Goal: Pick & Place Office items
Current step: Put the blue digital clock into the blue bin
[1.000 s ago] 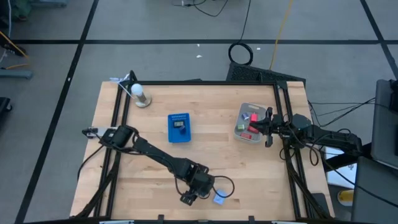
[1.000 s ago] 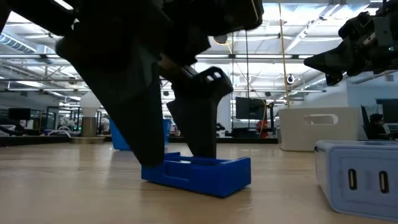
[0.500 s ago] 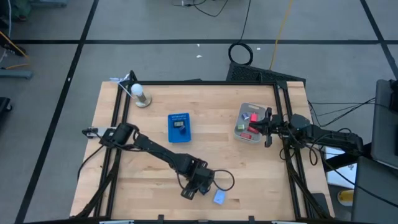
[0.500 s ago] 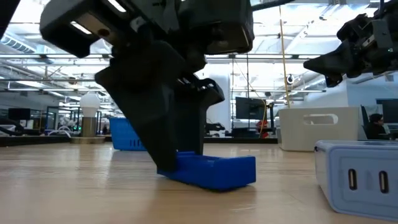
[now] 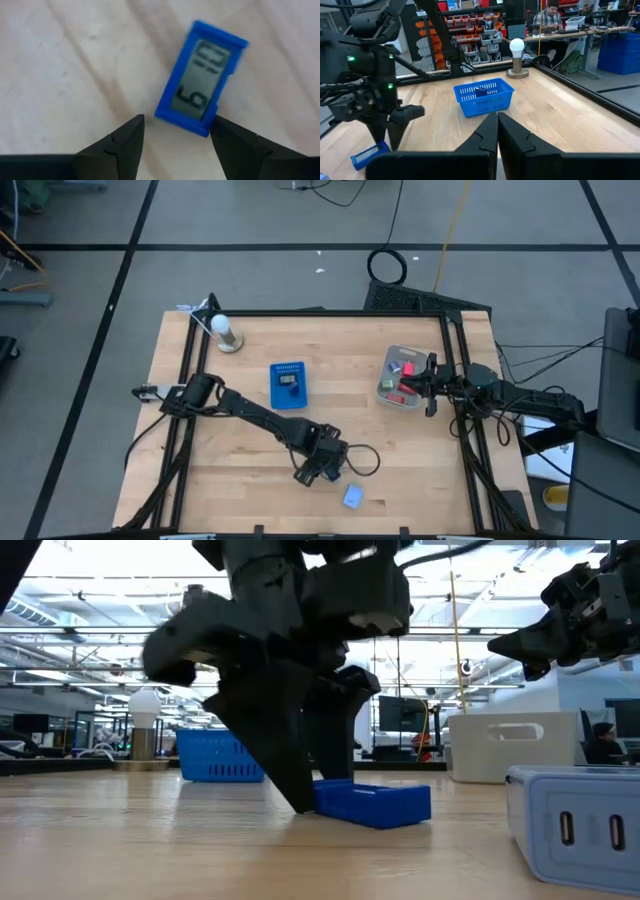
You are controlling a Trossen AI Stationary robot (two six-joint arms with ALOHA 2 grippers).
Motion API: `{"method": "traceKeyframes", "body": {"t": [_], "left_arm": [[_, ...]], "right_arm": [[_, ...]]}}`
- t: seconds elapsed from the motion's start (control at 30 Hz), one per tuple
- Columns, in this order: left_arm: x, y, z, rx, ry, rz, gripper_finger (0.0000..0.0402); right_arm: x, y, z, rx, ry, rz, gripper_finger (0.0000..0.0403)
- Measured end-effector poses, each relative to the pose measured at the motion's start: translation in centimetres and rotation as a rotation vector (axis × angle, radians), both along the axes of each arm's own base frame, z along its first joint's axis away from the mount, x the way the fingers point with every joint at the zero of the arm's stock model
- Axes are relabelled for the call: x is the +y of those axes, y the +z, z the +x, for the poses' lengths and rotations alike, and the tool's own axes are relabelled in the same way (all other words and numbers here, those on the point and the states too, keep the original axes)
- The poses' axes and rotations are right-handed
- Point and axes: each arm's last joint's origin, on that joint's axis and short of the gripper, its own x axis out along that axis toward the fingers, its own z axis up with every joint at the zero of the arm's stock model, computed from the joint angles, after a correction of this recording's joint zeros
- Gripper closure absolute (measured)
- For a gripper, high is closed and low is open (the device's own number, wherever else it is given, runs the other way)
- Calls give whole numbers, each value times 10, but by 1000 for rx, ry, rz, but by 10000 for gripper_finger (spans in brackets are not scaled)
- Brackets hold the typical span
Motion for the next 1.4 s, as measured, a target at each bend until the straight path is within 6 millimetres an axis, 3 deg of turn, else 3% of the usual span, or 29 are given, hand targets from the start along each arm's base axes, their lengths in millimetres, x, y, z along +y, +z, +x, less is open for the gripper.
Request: {"method": "traceKeyframes", "body": {"t": [0.23,0.67,0.97,1.2,1.4], "left_arm": [[11,2,7,-52,-33,5,176],[-26,17,5,-186,-339,210,190],[-35,23,4,-213,-592,157,190],[-26,26,13,-288,-651,166,190],[-12,16,16,-221,-616,92,214]], "right_arm": [[0,0,0,0,1,1,401],[0,0,0,0,3,-2,401],[0,0,0,0,3,-3,401],[0,0,0,3,4,-21,401],[0,0,0,3,5,-21,401]]}}
